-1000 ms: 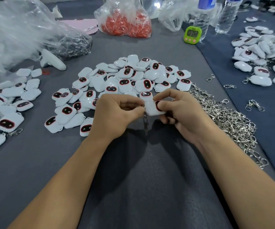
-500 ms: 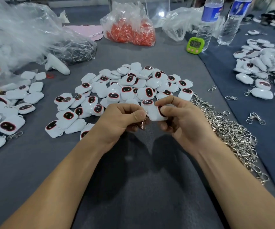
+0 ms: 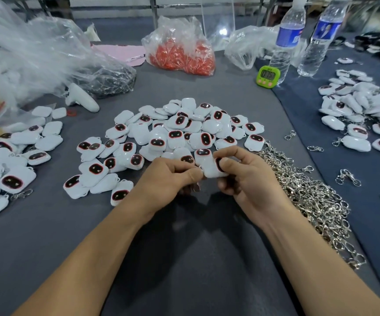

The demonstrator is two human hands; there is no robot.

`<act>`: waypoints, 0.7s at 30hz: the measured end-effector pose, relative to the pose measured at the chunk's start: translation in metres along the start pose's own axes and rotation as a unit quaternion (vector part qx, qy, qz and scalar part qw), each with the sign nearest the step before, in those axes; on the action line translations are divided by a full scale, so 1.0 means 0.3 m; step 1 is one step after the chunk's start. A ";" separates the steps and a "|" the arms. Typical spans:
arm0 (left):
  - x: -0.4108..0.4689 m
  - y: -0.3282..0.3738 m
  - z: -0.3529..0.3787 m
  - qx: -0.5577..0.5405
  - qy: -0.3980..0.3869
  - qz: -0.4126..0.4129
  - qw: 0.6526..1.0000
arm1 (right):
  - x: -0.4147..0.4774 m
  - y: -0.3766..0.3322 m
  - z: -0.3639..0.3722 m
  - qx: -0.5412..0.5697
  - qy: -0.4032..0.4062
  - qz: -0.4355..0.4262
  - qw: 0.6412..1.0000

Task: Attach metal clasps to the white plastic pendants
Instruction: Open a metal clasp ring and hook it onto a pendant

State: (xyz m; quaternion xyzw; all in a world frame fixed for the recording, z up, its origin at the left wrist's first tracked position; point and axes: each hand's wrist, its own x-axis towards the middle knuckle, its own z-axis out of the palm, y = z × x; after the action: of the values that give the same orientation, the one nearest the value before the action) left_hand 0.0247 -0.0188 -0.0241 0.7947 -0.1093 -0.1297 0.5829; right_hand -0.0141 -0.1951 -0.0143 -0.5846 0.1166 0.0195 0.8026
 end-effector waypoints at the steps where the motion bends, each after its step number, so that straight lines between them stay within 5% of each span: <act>1: 0.000 -0.001 0.008 -0.036 -0.015 -0.015 0.999 | 0.000 0.002 0.001 0.012 -0.001 0.003 1.000; 3: 0.001 0.010 0.016 -0.086 -0.009 -0.018 0.996 | 0.006 0.001 -0.001 0.030 0.001 0.004 1.000; 5: -0.004 0.011 0.009 0.043 0.024 0.059 0.997 | 0.007 0.006 -0.008 -0.033 0.021 -0.043 0.998; 6: -0.005 0.013 0.005 0.182 0.029 0.121 0.975 | 0.002 0.013 -0.012 -0.122 0.038 -0.095 0.987; 8: -0.016 0.024 0.022 0.453 0.045 0.208 0.866 | -0.013 0.035 0.000 -0.297 0.056 -0.196 0.933; 10: -0.019 0.039 0.053 0.565 0.095 0.226 0.788 | -0.026 0.052 0.018 -0.343 0.063 -0.230 0.908; 11: -0.021 0.041 0.065 0.563 0.110 0.232 0.785 | -0.024 0.051 0.020 -0.327 0.078 -0.232 0.913; 13: -0.024 0.038 0.074 0.442 0.124 0.239 0.856 | -0.006 0.023 0.013 -0.206 0.110 -0.185 0.954; 16: -0.004 0.033 0.087 0.080 0.064 0.139 0.985 | 0.009 -0.015 0.011 0.022 0.106 -0.044 0.993; 19: -0.004 0.034 0.123 -0.112 -0.002 0.029 0.993 | 0.000 0.001 0.032 0.041 0.104 -0.025 0.993; 21: -0.005 0.041 0.121 -0.117 0.006 0.017 0.993 | -0.005 0.002 0.040 0.044 0.116 -0.061 0.990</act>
State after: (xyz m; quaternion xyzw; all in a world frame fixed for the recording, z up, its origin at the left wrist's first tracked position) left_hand 0.0110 -0.0545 -0.0227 0.7198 -0.1033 -0.1266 0.6746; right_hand -0.0136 -0.1834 -0.0110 -0.5535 0.1735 -0.1027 0.8081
